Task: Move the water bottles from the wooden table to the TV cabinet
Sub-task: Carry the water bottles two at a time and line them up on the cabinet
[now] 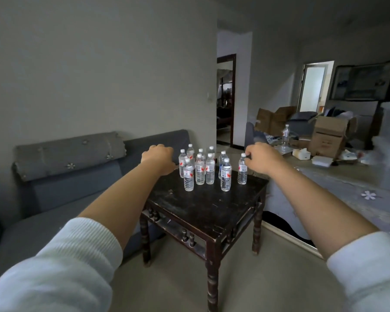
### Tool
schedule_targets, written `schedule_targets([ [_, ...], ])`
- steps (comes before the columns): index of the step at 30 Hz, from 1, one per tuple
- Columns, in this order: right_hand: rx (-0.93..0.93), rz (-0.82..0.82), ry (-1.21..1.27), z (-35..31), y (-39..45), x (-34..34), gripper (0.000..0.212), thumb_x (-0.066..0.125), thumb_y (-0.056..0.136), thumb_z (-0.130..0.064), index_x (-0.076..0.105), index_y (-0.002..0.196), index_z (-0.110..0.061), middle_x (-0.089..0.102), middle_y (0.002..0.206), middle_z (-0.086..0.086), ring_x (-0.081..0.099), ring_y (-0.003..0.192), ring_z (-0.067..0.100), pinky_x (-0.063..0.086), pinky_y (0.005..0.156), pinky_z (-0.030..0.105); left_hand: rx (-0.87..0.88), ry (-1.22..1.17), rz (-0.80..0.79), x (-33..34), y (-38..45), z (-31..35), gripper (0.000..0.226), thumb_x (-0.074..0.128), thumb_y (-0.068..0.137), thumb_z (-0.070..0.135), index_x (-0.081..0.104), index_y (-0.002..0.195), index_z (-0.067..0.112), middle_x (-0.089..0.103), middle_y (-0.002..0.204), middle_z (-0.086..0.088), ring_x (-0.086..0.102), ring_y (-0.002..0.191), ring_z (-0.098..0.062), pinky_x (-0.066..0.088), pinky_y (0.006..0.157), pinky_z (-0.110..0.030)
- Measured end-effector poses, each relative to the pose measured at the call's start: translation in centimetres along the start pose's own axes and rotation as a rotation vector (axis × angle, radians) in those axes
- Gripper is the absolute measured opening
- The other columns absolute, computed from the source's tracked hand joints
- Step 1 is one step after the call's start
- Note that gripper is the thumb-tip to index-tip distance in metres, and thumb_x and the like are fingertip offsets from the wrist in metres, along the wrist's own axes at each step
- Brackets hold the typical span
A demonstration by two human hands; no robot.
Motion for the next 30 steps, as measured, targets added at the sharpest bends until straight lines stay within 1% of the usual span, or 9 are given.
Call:
schedule_targets([
  [6, 0.007, -0.033, 0.022, -0.8, 9.6, 4.8, 0.027, 0.051, 0.090, -0.018, 0.062, 0.111, -0.005, 0.058, 0.114, 0.015, 0.057, 0.105, 0.032, 0.050, 0.087, 0.037, 0.003, 0.005, -0.019, 3.3, 9.2, -1.8, 0.045, 0.049, 0.094, 0.030, 0.045, 0.135, 0.010, 0.046, 0.136, -0.015, 0.043, 0.126, -0.033, 0.040, 0.102, -0.043],
  [10, -0.022, -0.070, 0.052, -0.8, 16.8, 8.3, 0.026, 0.051, 0.091, -0.018, 0.063, 0.111, -0.007, 0.059, 0.105, 0.012, 0.058, 0.102, 0.030, 0.049, 0.084, 0.034, -0.017, 0.026, -0.045, 5.9, 15.7, -2.9, 0.044, 0.048, 0.095, 0.028, 0.045, 0.135, 0.012, 0.045, 0.137, -0.014, 0.043, 0.127, -0.032, 0.040, 0.102, -0.043],
  [13, -0.035, -0.090, 0.104, -0.5, 23.3, 11.2, 0.025, 0.053, 0.090, -0.017, 0.063, 0.111, -0.008, 0.062, 0.113, 0.012, 0.059, 0.104, 0.029, 0.049, 0.088, 0.036, -0.037, 0.042, -0.063, 7.7, 21.8, -3.6, 0.044, 0.049, 0.096, 0.029, 0.044, 0.136, 0.012, 0.045, 0.138, -0.014, 0.042, 0.128, -0.031, 0.039, 0.104, -0.042],
  [15, -0.041, -0.125, 0.127, -0.5, 27.0, 13.0, 0.023, 0.053, 0.090, -0.016, 0.063, 0.109, -0.007, 0.063, 0.113, 0.013, 0.059, 0.104, 0.028, 0.049, 0.089, 0.038, -0.049, 0.045, -0.087, 8.6, 25.4, -3.9, 0.043, 0.047, 0.096, 0.029, 0.044, 0.135, 0.012, 0.045, 0.137, -0.013, 0.042, 0.127, -0.031, 0.039, 0.103, -0.042],
  [17, -0.047, -0.152, 0.135, -0.3, 31.4, 15.0, 0.021, 0.053, 0.090, -0.015, 0.064, 0.105, -0.006, 0.064, 0.111, 0.015, 0.060, 0.102, 0.028, 0.049, 0.088, 0.038, -0.052, 0.055, -0.095, 9.6, 29.5, -3.9, 0.039, 0.046, 0.097, 0.029, 0.047, 0.132, 0.011, 0.047, 0.134, -0.014, 0.043, 0.125, -0.031, 0.040, 0.101, -0.042],
  [19, -0.061, -0.176, 0.148, -0.4, 34.7, 16.6, 0.021, 0.052, 0.090, -0.014, 0.064, 0.106, -0.005, 0.063, 0.112, 0.015, 0.059, 0.102, 0.028, 0.048, 0.086, 0.036, -0.050, 0.050, -0.111, 10.9, 32.7, -4.0, 0.037, 0.046, 0.096, 0.026, 0.049, 0.130, 0.010, 0.047, 0.133, -0.014, 0.044, 0.124, -0.031, 0.041, 0.101, -0.042],
  [23, -0.087, -0.229, 0.145, -1.0, 40.7, 20.4, 0.023, 0.051, 0.091, -0.013, 0.062, 0.110, -0.005, 0.062, 0.114, 0.015, 0.057, 0.100, 0.026, 0.039, 0.075, 0.029, -0.039, 0.045, -0.140, 14.0, 38.7, -4.1, 0.042, 0.049, 0.095, 0.023, 0.045, 0.135, 0.013, 0.046, 0.136, -0.013, 0.043, 0.127, -0.031, 0.040, 0.103, -0.042],
  [27, -0.096, -0.243, 0.092, -2.0, 45.7, 24.4, 0.025, 0.051, 0.091, -0.015, 0.062, 0.112, -0.006, 0.061, 0.116, 0.014, 0.057, 0.104, 0.028, 0.038, 0.073, 0.029, -0.007, 0.045, -0.171, 17.6, 44.5, -4.5, 0.041, 0.048, 0.095, 0.025, 0.047, 0.134, 0.015, 0.047, 0.137, -0.011, 0.043, 0.127, -0.030, 0.042, 0.104, -0.043],
  [30, -0.071, -0.275, 0.067, -2.3, 49.2, 27.9, 0.025, 0.050, 0.090, -0.015, 0.063, 0.110, -0.006, 0.059, 0.116, 0.014, 0.056, 0.099, 0.026, 0.039, 0.073, 0.029, 0.057, 0.032, -0.185, 20.6, 49.2, -4.5, 0.039, 0.046, 0.093, 0.027, 0.052, 0.129, 0.014, 0.050, 0.135, -0.012, 0.047, 0.124, -0.031, 0.044, 0.101, -0.043],
])
Point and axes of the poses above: each hand's wrist, its own y-axis towards the middle knuckle, its own x-axis out of the palm, z = x × y, the point moved 5 cm from there along y, towards the middle knuckle
